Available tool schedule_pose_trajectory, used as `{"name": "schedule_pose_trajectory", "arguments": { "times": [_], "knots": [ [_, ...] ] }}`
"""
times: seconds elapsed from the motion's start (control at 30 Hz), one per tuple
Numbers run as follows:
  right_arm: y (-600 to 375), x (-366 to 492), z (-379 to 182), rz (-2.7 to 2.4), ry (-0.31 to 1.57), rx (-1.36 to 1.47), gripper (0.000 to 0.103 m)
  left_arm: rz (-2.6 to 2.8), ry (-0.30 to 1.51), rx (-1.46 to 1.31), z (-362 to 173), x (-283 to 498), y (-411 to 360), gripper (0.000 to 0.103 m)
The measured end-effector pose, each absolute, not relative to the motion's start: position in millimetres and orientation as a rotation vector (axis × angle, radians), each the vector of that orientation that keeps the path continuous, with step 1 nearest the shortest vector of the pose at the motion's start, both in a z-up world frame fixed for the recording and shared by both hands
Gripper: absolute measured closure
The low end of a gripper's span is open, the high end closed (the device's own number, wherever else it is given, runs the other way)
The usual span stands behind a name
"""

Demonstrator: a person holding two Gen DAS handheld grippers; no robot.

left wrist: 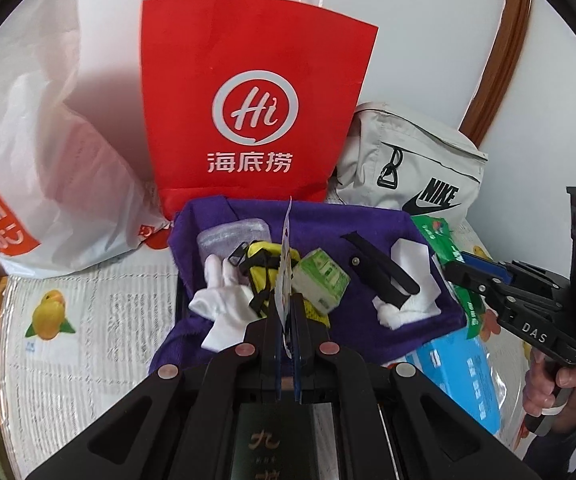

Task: Organize soft objects
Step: 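Carry the green snack packet and fruit-print sachet onto the purple towel with both tools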

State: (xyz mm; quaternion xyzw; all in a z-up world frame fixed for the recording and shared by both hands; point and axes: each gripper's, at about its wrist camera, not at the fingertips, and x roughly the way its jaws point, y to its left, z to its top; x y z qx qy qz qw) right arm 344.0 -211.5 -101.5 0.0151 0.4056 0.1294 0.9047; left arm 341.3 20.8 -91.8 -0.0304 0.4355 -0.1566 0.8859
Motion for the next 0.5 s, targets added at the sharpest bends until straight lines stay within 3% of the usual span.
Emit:
{"name": "schedule_pose_trajectory", "arguments": {
  "times": [0.5],
  "knots": [
    [-221.9,401.7,-135.8,0.250,0.936,0.042,0.081,-0.391,0.970,-0.098,-121.8,397.5,-13.6,0.099]
  ]
}}
